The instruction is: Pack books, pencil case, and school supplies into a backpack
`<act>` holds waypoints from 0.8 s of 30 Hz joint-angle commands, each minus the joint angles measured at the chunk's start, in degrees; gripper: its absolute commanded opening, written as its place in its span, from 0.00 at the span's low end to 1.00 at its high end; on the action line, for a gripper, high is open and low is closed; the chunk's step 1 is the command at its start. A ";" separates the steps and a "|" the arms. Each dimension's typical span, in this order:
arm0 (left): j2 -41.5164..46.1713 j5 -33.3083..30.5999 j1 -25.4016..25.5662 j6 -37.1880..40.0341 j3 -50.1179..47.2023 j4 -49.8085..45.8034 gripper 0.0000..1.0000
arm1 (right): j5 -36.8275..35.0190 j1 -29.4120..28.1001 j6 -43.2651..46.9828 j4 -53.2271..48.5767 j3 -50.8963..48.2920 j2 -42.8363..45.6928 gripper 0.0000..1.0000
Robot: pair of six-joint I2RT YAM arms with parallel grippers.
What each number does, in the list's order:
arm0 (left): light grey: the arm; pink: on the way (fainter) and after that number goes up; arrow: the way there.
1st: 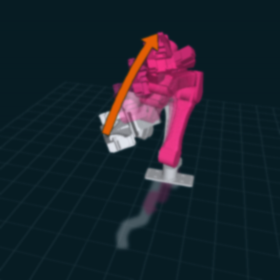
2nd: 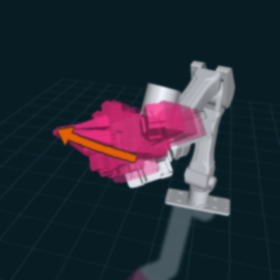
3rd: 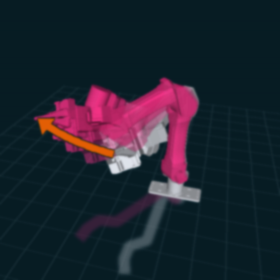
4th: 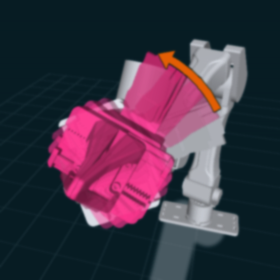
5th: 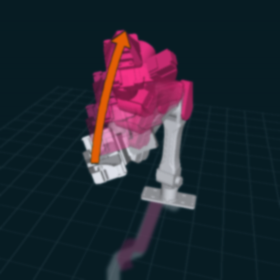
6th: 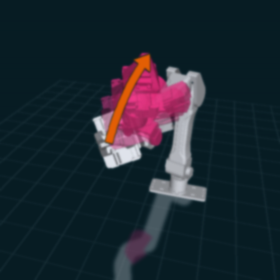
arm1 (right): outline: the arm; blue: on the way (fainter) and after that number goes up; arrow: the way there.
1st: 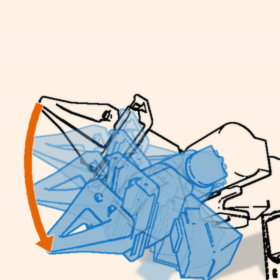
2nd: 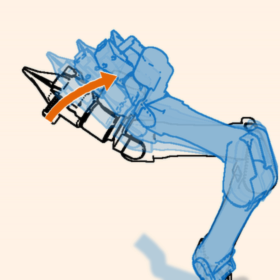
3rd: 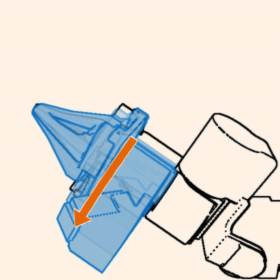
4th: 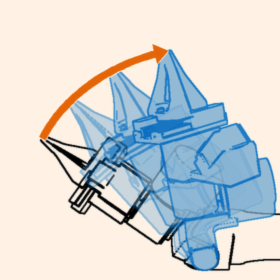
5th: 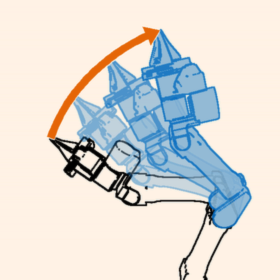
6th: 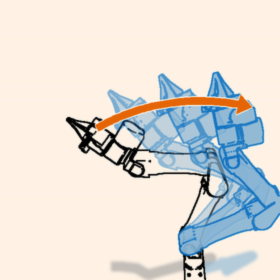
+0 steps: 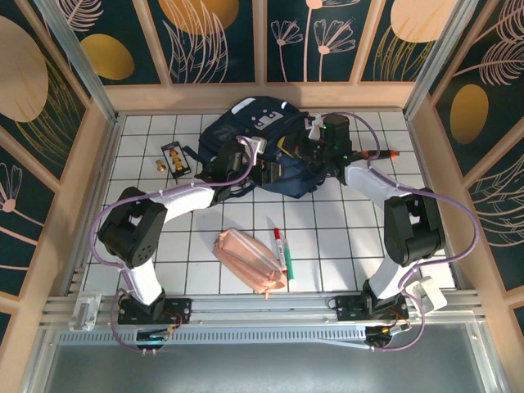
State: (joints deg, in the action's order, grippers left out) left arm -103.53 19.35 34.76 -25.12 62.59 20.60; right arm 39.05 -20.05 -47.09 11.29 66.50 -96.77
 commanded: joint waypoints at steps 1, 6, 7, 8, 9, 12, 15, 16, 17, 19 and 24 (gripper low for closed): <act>-2.22 4.95 -0.49 0.69 1.84 6.26 0.37 | 2.35 -1.63 -0.45 3.18 2.94 1.25 0.00; -2.16 5.82 -1.42 0.68 1.39 8.43 0.09 | 1.97 -1.73 0.75 1.74 2.93 1.80 0.00; -1.73 6.12 -1.77 0.82 0.82 9.18 0.02 | 1.55 -1.62 1.24 1.11 2.80 1.99 0.00; -1.16 6.38 -2.12 1.22 0.17 9.72 0.00 | 1.03 -1.54 1.59 0.53 2.72 2.20 0.00; -0.61 6.55 -2.38 1.60 -0.54 10.17 0.00 | 0.44 -1.37 1.99 -0.10 2.67 2.36 0.00; 1.57 6.92 -3.18 3.13 -3.17 11.34 0.00 | -0.73 -0.57 2.68 -1.76 2.49 2.55 0.00; 3.65 7.19 -3.83 5.62 -5.71 11.60 0.00 | -0.89 0.01 3.69 -2.61 2.32 2.53 0.00; 4.19 7.12 -3.99 6.25 -6.42 11.61 0.00 | -1.07 0.13 4.17 -3.13 2.47 2.51 0.00; 4.75 6.97 -4.33 6.68 -6.52 11.59 0.00 | -1.21 0.18 4.55 -3.58 2.64 2.32 0.00; 5.00 7.32 -5.01 6.77 -9.11 11.99 0.00 | -0.96 0.38 4.68 -3.65 2.74 2.30 0.00; 6.69 8.99 -5.63 9.03 -12.15 14.83 0.00 | -0.38 0.63 4.91 -3.59 3.13 2.09 0.00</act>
State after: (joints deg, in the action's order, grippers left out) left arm -98.89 26.22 29.54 -19.09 51.90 31.22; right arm 37.78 -19.81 -43.75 5.91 67.05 -96.75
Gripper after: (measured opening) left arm 0.049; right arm 0.053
